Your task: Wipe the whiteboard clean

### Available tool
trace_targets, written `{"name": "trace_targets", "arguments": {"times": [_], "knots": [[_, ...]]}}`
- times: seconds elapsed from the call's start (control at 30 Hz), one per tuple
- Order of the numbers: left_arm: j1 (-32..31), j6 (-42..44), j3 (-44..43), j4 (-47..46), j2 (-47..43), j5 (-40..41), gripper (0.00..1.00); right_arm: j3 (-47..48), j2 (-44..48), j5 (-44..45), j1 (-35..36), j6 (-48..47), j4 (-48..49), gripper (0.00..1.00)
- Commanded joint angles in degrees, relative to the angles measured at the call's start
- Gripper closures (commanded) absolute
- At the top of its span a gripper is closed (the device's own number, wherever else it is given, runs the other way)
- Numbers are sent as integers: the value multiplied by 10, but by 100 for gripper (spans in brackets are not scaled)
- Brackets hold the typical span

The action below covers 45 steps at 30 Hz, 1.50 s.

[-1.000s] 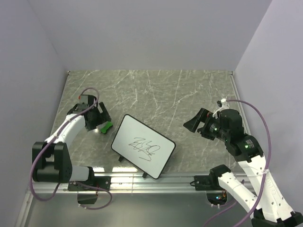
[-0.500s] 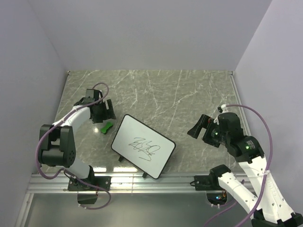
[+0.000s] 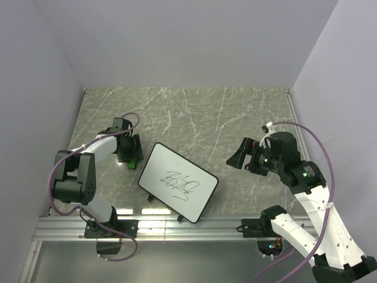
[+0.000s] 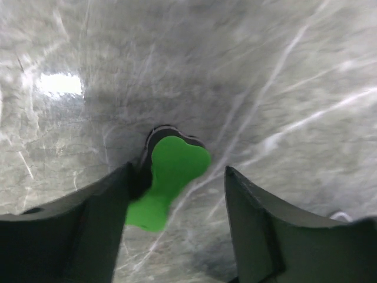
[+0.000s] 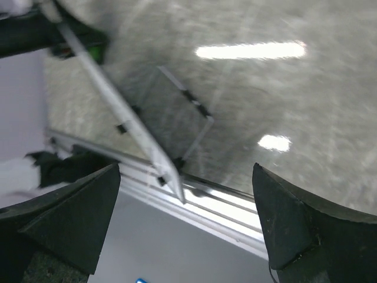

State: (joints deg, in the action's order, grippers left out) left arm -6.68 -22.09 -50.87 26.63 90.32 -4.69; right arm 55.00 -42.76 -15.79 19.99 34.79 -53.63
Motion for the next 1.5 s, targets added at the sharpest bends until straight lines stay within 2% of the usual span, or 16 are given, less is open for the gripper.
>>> {"name": "trace_targets", "arguments": {"times": [0.0, 0.13, 0.2, 0.23, 0.27, 0.43, 0.47, 0.57, 0.67, 0.93, 1.03, 1.13, 1.27, 1.4, 1.43, 1.47], "knots": [[-2, -5, -5, 23, 25, 8, 35, 56, -15, -108, 0, -52, 80, 0], [-2, -9, -6, 25, 35, 10, 41, 66, -62, -194, 0, -79, 126, 0], [-2, -11, -9, 29, 41, 13, 49, 65, -94, -229, 1, -90, 148, 0], [-2, -12, -9, 30, 43, 13, 51, 64, -106, -238, 1, -102, 153, 0], [-2, -13, -9, 32, 45, 14, 58, 62, -117, -248, 5, -108, 160, 0], [-2, -14, -10, 35, 57, 15, 71, 55, -195, -247, 25, -156, 181, 0], [-2, -15, -12, 35, 57, 17, 81, 57, -206, -246, 29, -161, 185, 0], [-2, -16, -12, 37, 57, 20, 95, 74, -250, -241, 48, -175, 200, 0], [-2, -17, -12, 42, 57, 22, 100, 88, -287, -249, 69, -176, 212, 0], [-2, -26, -12, 50, 57, 42, 100, 89, -350, -256, 152, -172, 248, 0], [-2, -27, -13, 50, 60, 44, 100, 83, -369, -253, 167, -164, 270, 4], [-2, -28, -13, 51, 58, 46, 100, 90, -393, -220, 182, -166, 268, 15], [-2, -31, -12, 54, 52, 45, 100, 99, -409, -171, 186, -170, 267, 49], [-2, -32, -11, 54, 47, 46, 100, 113, -420, -144, 186, -183, 256, 72], [-2, -32, -11, 54, 46, 45, 100, 115, -423, -140, 186, -183, 253, 80], [-2, -32, -11, 54, 44, 45, 100, 122, -427, -133, 186, -186, 250, 99]]}}
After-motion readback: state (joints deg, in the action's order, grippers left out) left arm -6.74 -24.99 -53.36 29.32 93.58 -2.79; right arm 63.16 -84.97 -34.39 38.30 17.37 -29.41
